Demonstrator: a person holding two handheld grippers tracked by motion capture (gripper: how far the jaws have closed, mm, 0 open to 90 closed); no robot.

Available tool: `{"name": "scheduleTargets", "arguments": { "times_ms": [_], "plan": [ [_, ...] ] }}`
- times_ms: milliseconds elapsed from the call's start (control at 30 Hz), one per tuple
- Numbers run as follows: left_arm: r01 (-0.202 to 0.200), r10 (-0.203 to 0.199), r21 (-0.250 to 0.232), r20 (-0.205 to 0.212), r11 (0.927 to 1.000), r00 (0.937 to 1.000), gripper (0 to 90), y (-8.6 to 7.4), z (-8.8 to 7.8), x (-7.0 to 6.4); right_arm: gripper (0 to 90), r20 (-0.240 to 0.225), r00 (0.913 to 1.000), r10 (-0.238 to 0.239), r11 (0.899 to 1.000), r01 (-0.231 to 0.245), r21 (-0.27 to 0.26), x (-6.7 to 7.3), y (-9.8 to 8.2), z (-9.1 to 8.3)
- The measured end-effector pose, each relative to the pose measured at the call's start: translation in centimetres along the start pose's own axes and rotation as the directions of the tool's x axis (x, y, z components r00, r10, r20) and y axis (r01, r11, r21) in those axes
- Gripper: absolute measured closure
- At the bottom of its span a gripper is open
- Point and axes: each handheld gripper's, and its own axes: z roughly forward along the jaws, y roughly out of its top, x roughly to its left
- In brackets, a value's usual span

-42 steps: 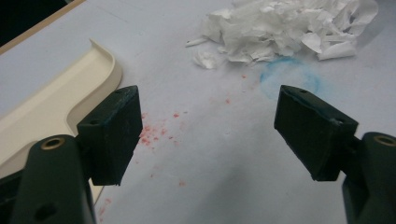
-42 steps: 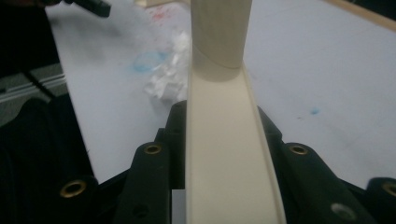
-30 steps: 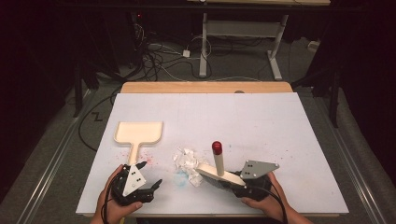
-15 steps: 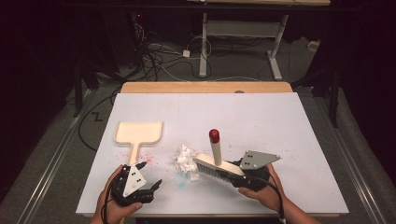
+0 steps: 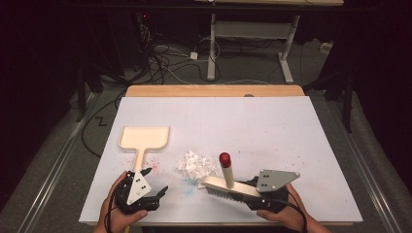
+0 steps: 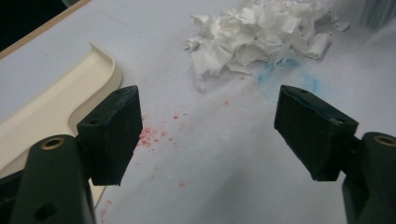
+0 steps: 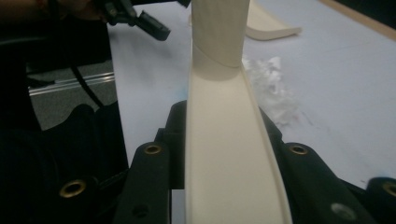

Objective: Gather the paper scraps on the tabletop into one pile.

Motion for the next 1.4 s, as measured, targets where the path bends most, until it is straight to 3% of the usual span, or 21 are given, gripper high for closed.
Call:
{"name": "scheduleTargets", "arguments": {
  "times_ms": [133,167,200,233,400,500,667,700,767,800,900,967,1000,1067,1100,1267,1300,1400],
  "plan": [
    [-0.004,0.004,-0.001,0.001,1.0,1.0,22.3,0.0,0.0,0.0,67.9,0.014,0.9997,-0.019,0.999,0.019,0.032,-0.2,-0.3,2.0],
    [-0.005,0.005,0.0,0.002,1.0,1.0,22.3,0.0,0.0,0.0,67.9,0.026,0.9996,-0.009,1.0,0.008,0.019,-1.0,-0.1,3.2],
    [-0.005,0.005,0.001,0.003,1.0,1.0,22.3,0.0,0.0,0.0,67.9,0.026,0.9996,-0.009,1.0,0.008,0.019,-1.0,-0.1,3.2],
    [-0.006,0.006,0.001,0.004,1.0,1.0,22.3,0.0,0.1,0.0,67.9,0.057,0.998,-0.027,1.0,0.026,0.008,-1.5,0.2,3.9],
    [-0.005,0.005,0.003,0.005,1.0,1.0,22.3,-0.1,0.1,0.0,67.9,0.08,0.9966,-0.016,0.999,0.02,-0.038,-2.2,0.9,4.5],
    [-0.006,0.006,0.003,0.003,1.0,1.0,22.3,-0.2,0.0,0.0,67.9,0.094,0.9955,0.007,0.996,0.002,-0.091,-2.7,1.2,3.1],
    [0.0,0.0,-0.004,-0.001,1.0,1.0,22.3,-0.2,-0.2,0.0,67.8,0.123,0.9922,0.022,0.995,-0.009,-0.104,-3.1,0.9,0.7],
    [0.0,0.0,-0.003,-0.001,1.0,1.0,22.3,-0.2,-0.2,0.0,67.7,0.144,0.9891,0.03,0.995,-0.015,-0.101,-3.1,0.5,-0.5],
    [-0.001,0.001,-0.003,-0.002,1.0,1.0,22.3,-0.1,-0.1,0.0,67.7,0.149,0.9883,0.035,0.995,-0.021,-0.1,-3.1,0.3,-1.1],
    [-0.001,0.001,-0.002,-0.001,1.0,1.0,22.3,-0.1,-0.1,0.0,67.8,0.179,0.9819,0.061,0.994,-0.043,-0.099,-3.1,-0.1,-2.2],
    [-0.006,0.006,0.002,0.002,1.0,1.0,22.3,0.0,0.0,-0.1,67.8,0.2,0.9758,0.088,0.993,-0.07,-0.095,-3.3,-0.7,-2.9],
    [-0.009,0.009,0.004,0.004,1.0,1.0,22.3,0.0,0.1,-0.1,67.8,0.237,0.9668,0.095,0.995,-0.086,-0.049,-3.4,-1.8,-3.0],
    [-0.009,0.009,0.003,0.006,0.9999,0.9999,22.3,0.0,0.1,-0.2,67.8,0.237,0.9668,0.095,0.995,-0.086,-0.049,-3.4,-1.8,-3.0],
    [-0.01,0.01,0.006,0.008,0.9999,0.9999,22.3,0.1,0.2,-0.2,67.8,0.249,0.9632,0.102,0.995,-0.101,-0.018,-3.3,-2.3,-2.5],
    [-0.011,0.011,0.007,0.008,0.9999,0.9999,22.3,0.1,0.3,-0.2,67.8,0.239,0.9659,0.1,0.995,-0.103,0.002,-3.2,-2.6,-1.6],
    [-0.015,0.015,0.005,0.015,0.9999,0.9998,22.3,0.2,0.4,-0.2,67.9,0.214,0.9715,0.101,0.995,-0.101,-0.008,-2.8,-2.3,0.7],
    [-0.017,0.017,0.006,0.014,0.9998,0.9998,22.3,0.2,0.4,-0.2,67.9,0.201,0.9752,0.092,0.996,-0.092,-0.008,-2.6,-1.7,2.3],
    [-0.013,0.013,0.004,0.015,0.9999,0.9998,22.3,0.2,0.4,-0.1,67.9,0.214,0.9738,0.076,0.997,-0.076,-0.009,-2.3,-1.1,3.8]
  ]
}}
